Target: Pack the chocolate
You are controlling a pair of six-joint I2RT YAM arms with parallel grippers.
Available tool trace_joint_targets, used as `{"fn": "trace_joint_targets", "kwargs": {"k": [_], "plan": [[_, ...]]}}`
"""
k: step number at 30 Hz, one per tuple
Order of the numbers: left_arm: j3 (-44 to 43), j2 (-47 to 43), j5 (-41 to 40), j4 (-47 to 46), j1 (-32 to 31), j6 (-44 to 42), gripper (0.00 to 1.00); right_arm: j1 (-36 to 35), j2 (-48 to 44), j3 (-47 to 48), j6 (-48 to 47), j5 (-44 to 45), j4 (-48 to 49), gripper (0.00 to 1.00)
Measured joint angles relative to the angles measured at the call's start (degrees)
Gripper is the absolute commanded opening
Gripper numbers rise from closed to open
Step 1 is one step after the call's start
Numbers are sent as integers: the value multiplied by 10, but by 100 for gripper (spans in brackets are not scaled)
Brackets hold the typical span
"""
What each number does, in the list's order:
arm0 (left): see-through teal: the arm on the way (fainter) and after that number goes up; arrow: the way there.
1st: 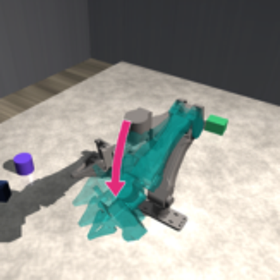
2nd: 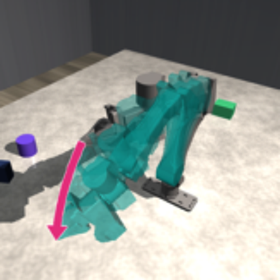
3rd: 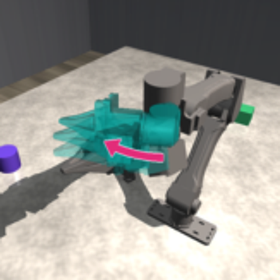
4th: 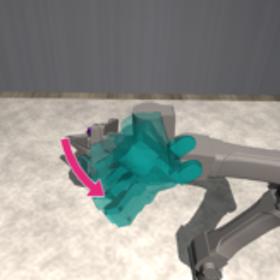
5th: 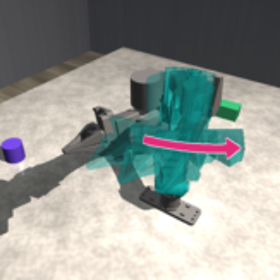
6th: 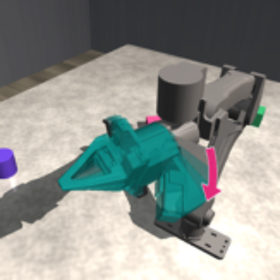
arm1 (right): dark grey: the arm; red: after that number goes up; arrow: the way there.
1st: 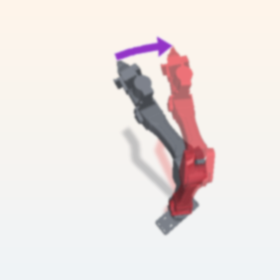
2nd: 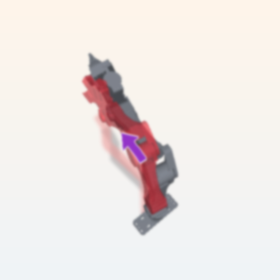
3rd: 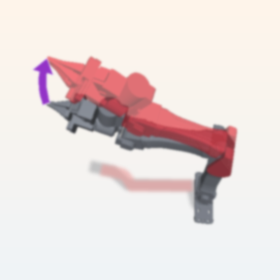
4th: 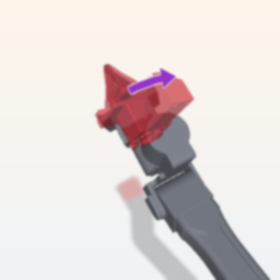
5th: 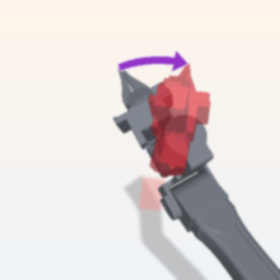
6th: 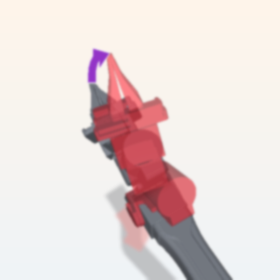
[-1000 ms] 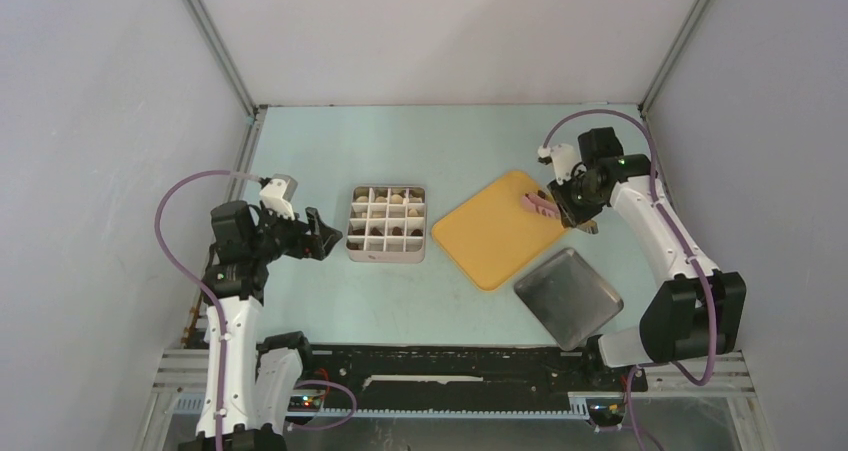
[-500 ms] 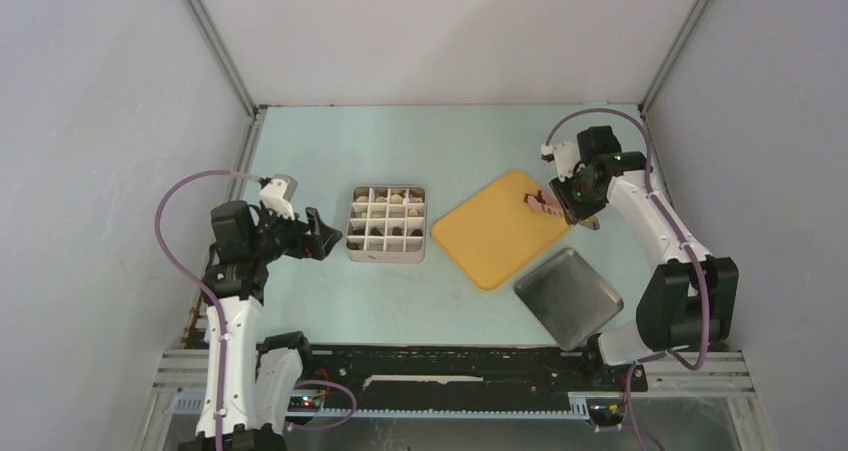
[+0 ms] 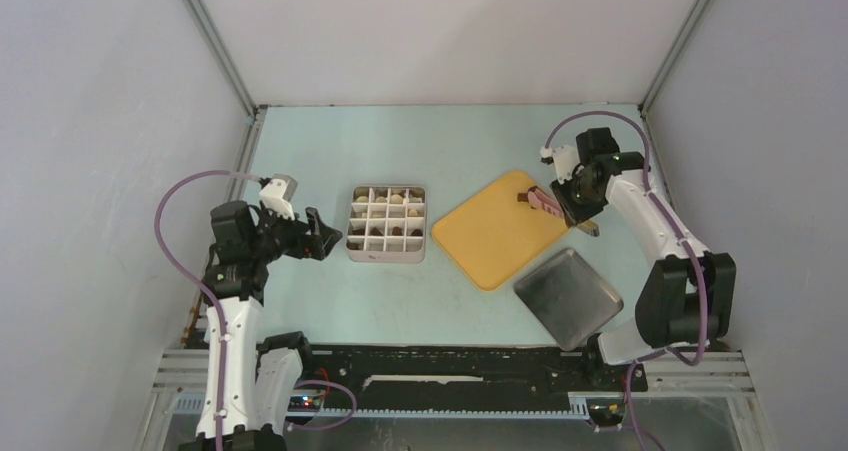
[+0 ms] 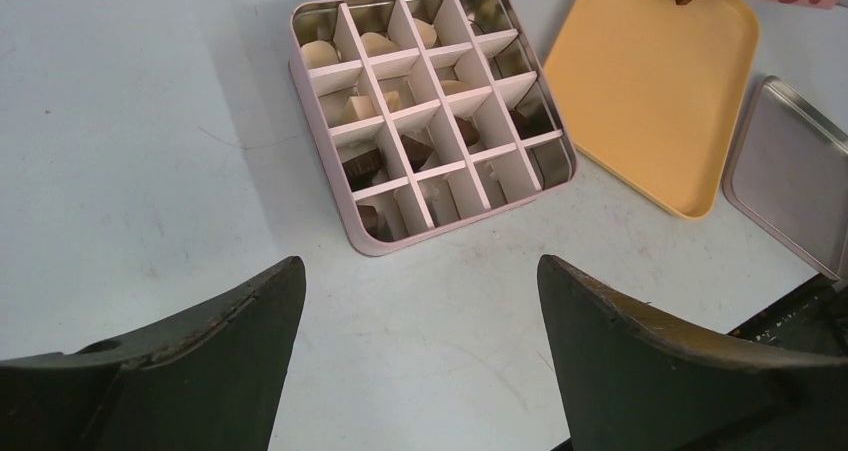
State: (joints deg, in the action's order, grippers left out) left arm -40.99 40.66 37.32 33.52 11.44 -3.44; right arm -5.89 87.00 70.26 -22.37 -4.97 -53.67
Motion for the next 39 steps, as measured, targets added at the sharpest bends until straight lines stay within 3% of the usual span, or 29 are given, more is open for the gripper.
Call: {"fn": "trace_joint_targets", "kwargs": {"k": [6,10,27,33,39], "plan": [[0,-2,1,0,0,0,89,-15,-68,-1,1,-28,-19,20],[0,-2,4,0,0,0,89,-31,-88,-1,2,-43,-24,28],[0,-10,4,0,0,0,89,10,20,-1,39,-6,8,33],[0,-10,4,0,0,0,89,12,55,0,42,-5,14,17],[0,-10,4,0,0,0,89,13,50,2,44,-8,5,11]]}}
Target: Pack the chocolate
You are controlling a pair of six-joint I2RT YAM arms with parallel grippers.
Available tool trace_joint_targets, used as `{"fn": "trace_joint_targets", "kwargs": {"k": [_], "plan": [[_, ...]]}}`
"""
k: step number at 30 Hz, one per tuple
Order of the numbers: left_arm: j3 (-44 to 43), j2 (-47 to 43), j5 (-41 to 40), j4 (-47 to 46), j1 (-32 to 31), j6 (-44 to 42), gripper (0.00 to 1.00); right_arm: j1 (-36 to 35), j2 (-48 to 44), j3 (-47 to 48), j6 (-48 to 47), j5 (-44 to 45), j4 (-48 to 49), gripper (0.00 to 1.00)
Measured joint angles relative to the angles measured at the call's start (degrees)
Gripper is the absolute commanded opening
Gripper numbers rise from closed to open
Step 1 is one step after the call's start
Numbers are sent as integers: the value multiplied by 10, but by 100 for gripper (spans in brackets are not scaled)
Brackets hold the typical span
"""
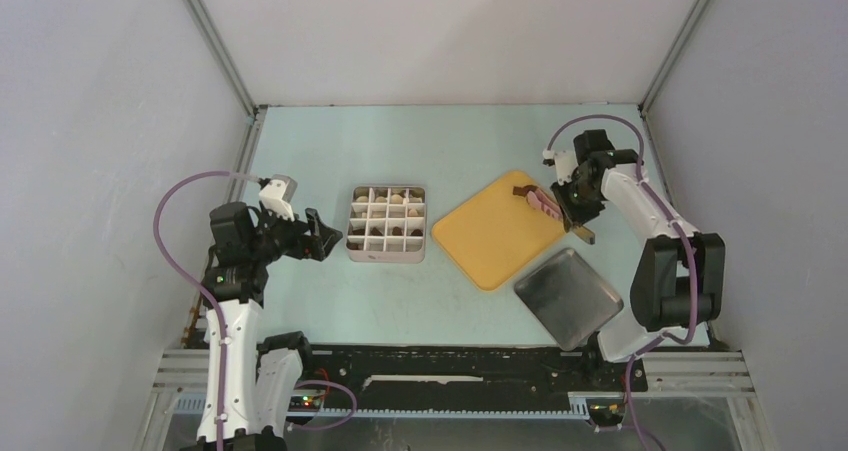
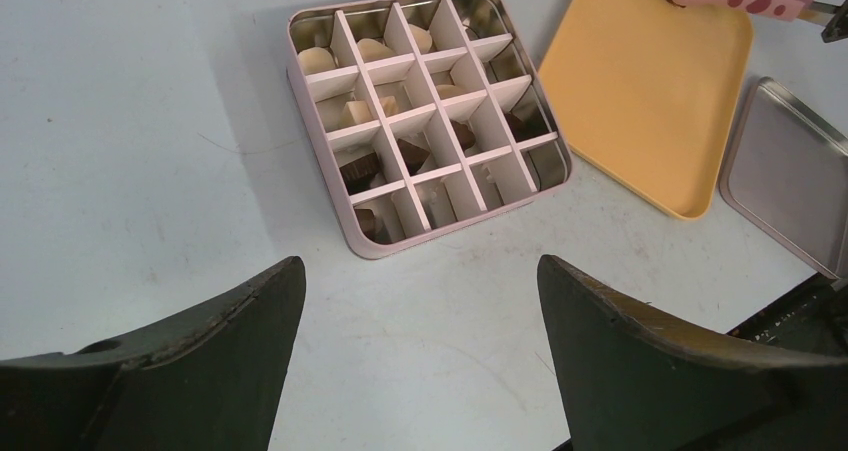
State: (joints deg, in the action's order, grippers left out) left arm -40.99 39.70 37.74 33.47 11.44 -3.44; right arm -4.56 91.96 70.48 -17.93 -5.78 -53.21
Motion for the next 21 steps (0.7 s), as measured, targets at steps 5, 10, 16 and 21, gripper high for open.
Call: {"fn": "trace_joint_targets", "kwargs": {"k": [5,10,16,21], "plan": [[0,0,0,0,0,0,89,-1,-56,0,-3,-24,-29,10],[0,0,0,-2,0,0,89,-35,-117,3,-19,-72,-50,10],[0,0,0,-4,0,0,89,-158,-111,3,-49,-111,-57,11],[0,-3,0,-4,0,0,89,-253,-80,25,-76,-132,-75,12]]}}
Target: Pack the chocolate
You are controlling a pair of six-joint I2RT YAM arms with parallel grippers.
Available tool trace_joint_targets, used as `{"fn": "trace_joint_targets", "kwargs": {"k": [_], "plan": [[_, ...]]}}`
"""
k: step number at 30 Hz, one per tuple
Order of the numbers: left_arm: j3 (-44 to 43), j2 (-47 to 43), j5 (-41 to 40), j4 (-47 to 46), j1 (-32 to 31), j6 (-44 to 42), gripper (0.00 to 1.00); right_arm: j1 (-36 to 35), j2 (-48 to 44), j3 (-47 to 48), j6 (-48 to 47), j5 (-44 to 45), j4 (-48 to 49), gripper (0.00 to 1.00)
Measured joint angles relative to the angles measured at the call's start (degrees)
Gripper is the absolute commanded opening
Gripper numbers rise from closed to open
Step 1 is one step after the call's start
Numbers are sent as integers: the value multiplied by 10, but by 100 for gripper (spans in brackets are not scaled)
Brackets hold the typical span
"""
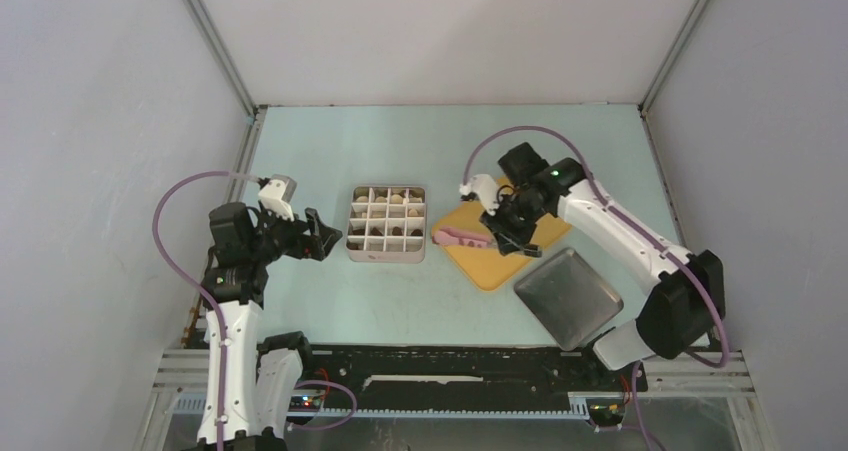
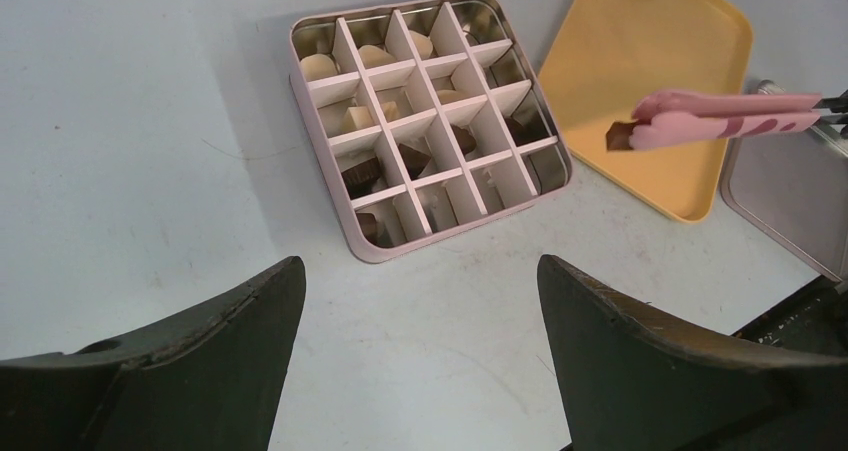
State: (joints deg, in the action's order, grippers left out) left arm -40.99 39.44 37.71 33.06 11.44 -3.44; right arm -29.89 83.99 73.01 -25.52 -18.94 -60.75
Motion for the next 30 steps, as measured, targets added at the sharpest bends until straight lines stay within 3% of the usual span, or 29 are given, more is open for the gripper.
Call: {"fn": "trace_joint_targets", "kwargs": {"k": [7,14,21,30], "plan": [[0,-11,0,0,0,0,89,-81,87,132,-17,-23,-21,13],[0,-28,0,0,0,0,89,-110,182,219,-29,-26,-30,16],[0,-35,0,0,0,0,89,-110,226,241,-31,-18,-37,30],[0,-31,0,0,0,0,89,-107,225,258,-30,-21,-39,31]]}}
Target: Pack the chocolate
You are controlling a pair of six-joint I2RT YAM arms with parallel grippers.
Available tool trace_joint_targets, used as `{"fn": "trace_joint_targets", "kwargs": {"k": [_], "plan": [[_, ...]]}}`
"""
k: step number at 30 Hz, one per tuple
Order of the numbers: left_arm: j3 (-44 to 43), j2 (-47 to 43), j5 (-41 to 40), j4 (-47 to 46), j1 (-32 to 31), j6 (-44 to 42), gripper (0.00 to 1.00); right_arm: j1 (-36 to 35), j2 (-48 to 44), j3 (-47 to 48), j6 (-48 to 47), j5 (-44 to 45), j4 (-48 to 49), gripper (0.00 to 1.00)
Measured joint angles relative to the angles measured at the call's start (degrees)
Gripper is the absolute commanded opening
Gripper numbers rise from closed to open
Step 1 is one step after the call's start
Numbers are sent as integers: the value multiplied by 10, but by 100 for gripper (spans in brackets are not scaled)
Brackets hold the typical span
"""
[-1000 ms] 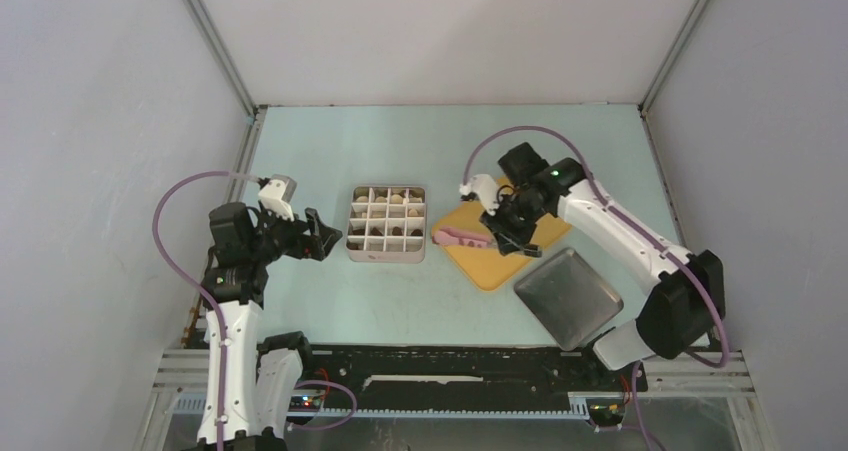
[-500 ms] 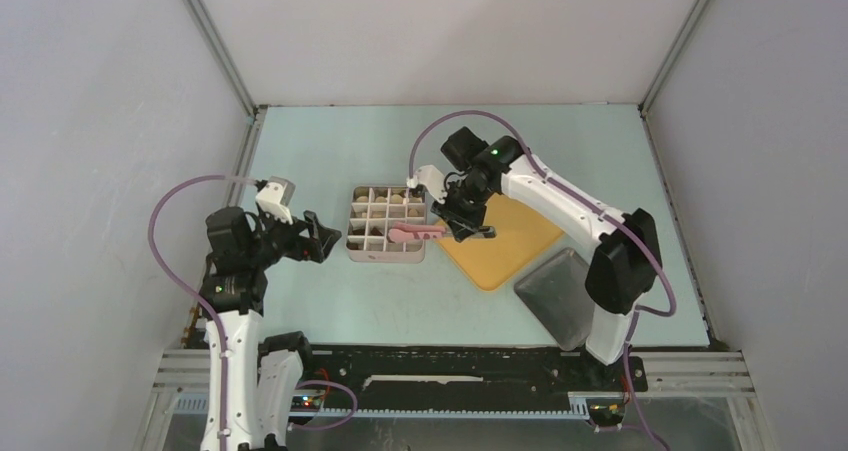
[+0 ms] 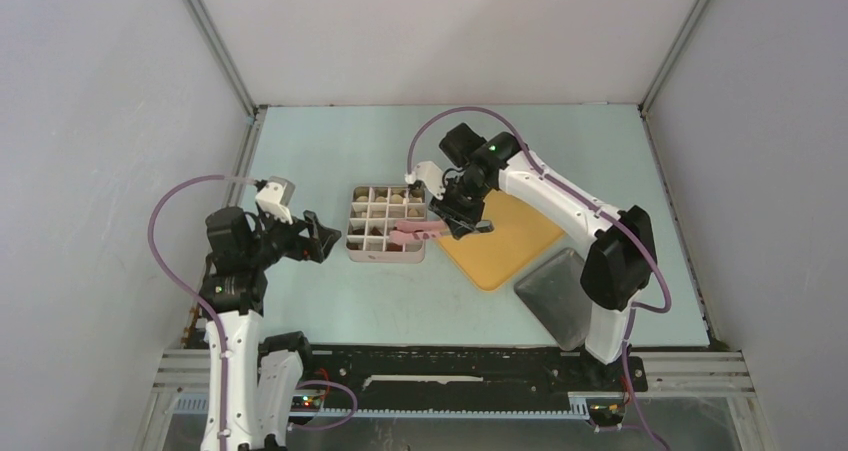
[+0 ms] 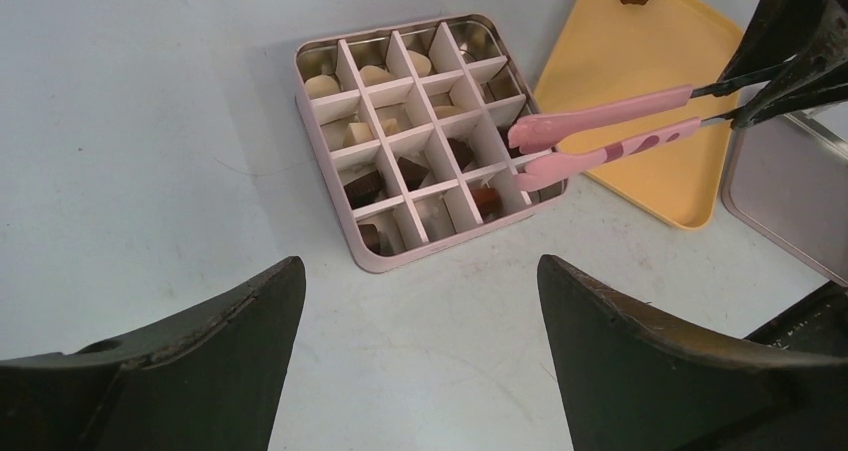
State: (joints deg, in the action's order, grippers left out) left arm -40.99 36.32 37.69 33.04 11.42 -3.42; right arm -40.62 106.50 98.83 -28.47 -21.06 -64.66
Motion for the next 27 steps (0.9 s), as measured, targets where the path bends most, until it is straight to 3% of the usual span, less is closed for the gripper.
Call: {"fn": "trace_joint_targets", "kwargs": {"k": [4,9,13,19,27], "plan": [[-5,40,-30,-7,-17,0,76,15,-31,-18,1,-1,2,31],[-80,212,-134,-12,-70,3,59,71,-125,-80,6,6,8,31],[-123,332,-196,-40,-93,31,57,130,-223,-147,10,20,9,31],[-188,481,-225,-76,-135,67,53,198,-335,-230,12,22,1,31],[-297,637,-228,-81,-153,84,44,254,-404,-292,21,0,0,31]]}}
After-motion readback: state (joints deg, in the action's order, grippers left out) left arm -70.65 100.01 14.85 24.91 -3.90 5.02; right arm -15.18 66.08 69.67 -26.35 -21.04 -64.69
